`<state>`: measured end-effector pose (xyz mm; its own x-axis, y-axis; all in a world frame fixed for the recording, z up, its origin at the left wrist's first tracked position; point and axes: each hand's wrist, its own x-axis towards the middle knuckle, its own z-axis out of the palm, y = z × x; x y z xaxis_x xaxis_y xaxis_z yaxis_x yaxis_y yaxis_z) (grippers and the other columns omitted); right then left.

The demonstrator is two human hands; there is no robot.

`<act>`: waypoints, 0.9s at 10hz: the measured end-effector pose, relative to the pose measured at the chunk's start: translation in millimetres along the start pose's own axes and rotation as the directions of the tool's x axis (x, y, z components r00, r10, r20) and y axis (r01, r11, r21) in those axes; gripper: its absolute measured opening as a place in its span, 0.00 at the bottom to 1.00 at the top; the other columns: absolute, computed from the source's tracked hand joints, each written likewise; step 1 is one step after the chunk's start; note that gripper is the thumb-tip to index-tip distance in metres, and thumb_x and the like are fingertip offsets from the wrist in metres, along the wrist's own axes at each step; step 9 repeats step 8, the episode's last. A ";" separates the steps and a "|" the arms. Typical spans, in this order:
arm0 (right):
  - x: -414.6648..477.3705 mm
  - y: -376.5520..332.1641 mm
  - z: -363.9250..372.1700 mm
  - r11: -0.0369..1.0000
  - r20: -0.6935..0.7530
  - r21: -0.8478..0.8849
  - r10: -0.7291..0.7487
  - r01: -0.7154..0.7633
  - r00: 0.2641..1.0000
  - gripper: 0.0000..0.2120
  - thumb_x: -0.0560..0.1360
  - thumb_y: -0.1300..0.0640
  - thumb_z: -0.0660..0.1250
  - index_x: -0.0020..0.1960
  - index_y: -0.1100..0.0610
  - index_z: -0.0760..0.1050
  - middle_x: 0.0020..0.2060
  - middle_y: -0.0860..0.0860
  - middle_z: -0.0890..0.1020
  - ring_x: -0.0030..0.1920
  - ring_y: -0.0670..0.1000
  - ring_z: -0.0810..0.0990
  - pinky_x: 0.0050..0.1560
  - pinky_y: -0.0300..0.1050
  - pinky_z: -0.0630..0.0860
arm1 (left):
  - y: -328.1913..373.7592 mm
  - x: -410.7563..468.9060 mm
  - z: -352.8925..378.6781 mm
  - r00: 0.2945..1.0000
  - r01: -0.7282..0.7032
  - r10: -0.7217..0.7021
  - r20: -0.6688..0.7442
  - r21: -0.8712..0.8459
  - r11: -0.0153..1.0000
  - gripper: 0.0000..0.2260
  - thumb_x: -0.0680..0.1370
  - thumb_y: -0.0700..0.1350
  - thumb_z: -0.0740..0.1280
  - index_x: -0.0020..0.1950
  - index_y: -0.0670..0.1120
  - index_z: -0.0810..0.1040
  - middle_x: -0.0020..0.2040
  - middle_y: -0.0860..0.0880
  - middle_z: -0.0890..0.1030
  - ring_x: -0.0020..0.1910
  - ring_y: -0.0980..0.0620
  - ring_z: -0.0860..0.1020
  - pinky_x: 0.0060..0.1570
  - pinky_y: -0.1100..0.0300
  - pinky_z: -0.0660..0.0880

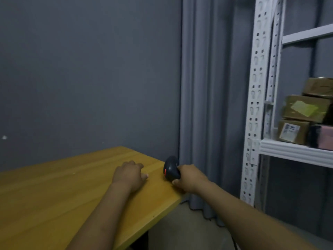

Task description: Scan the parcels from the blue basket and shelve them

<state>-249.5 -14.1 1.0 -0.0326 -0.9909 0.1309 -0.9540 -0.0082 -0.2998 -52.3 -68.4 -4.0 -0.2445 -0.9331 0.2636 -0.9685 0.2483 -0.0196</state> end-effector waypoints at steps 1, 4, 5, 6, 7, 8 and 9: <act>25.5 -7.7 18.1 0.998 -0.057 -0.053 0.021 -0.024 0.998 0.12 0.76 0.50 0.65 0.57 0.54 0.74 0.49 0.53 0.80 0.48 0.54 0.80 0.43 0.48 0.77 | -8.6 8.0 15.8 0.999 0.036 -0.036 -0.007 0.005 0.999 0.25 0.80 0.62 0.56 0.73 0.52 0.67 0.68 0.47 0.72 0.66 0.46 0.70 0.62 0.52 0.69; 51.7 -18.9 39.2 0.991 -0.121 -0.129 -0.042 0.026 0.992 0.29 0.77 0.39 0.61 0.74 0.47 0.60 0.59 0.52 0.79 0.59 0.55 0.78 0.51 0.49 0.74 | -16.1 21.2 30.8 0.988 0.153 -0.151 0.025 -0.067 0.986 0.26 0.79 0.64 0.54 0.72 0.52 0.67 0.67 0.46 0.72 0.65 0.45 0.70 0.63 0.50 0.68; 46.4 -18.1 36.3 0.992 -0.065 -0.121 -0.036 0.028 0.997 0.34 0.75 0.36 0.62 0.76 0.48 0.57 0.64 0.52 0.77 0.62 0.55 0.76 0.57 0.51 0.75 | -15.7 18.2 32.7 0.985 0.170 -0.167 0.046 -0.064 0.983 0.26 0.79 0.65 0.54 0.72 0.52 0.67 0.67 0.46 0.72 0.65 0.45 0.70 0.62 0.50 0.69; 35.6 -15.2 20.7 0.998 -0.002 -0.062 -0.025 0.025 1.000 0.32 0.74 0.36 0.63 0.72 0.50 0.64 0.63 0.52 0.77 0.61 0.55 0.76 0.58 0.51 0.74 | -13.0 11.3 24.3 0.986 0.165 -0.164 0.023 -0.050 0.985 0.25 0.79 0.64 0.55 0.72 0.52 0.68 0.67 0.47 0.72 0.65 0.46 0.70 0.61 0.51 0.69; 16.3 -11.0 2.5 0.996 0.035 -0.087 -0.013 0.016 0.999 0.32 0.75 0.35 0.63 0.71 0.53 0.66 0.64 0.53 0.75 0.62 0.55 0.75 0.59 0.51 0.74 | -7.9 0.7 12.6 0.985 0.170 -0.169 0.025 -0.054 0.984 0.24 0.80 0.63 0.56 0.70 0.51 0.69 0.67 0.47 0.72 0.65 0.46 0.70 0.59 0.52 0.70; -9.2 -2.1 -23.8 0.995 -0.021 -0.099 0.012 -0.014 1.000 0.33 0.75 0.35 0.62 0.71 0.54 0.67 0.66 0.54 0.74 0.63 0.56 0.75 0.60 0.53 0.75 | 7.3 -8.2 -11.5 0.989 0.143 -0.144 -0.012 -0.062 0.988 0.23 0.80 0.61 0.57 0.69 0.50 0.70 0.66 0.47 0.72 0.65 0.46 0.70 0.58 0.53 0.71; -9.2 -2.1 -23.8 0.995 -0.021 -0.099 0.012 -0.014 1.000 0.33 0.75 0.35 0.62 0.71 0.54 0.67 0.66 0.54 0.74 0.63 0.56 0.75 0.60 0.53 0.75 | 7.3 -8.2 -11.5 0.989 0.143 -0.144 -0.012 -0.062 0.988 0.23 0.80 0.61 0.57 0.69 0.50 0.70 0.66 0.47 0.72 0.65 0.46 0.70 0.58 0.53 0.71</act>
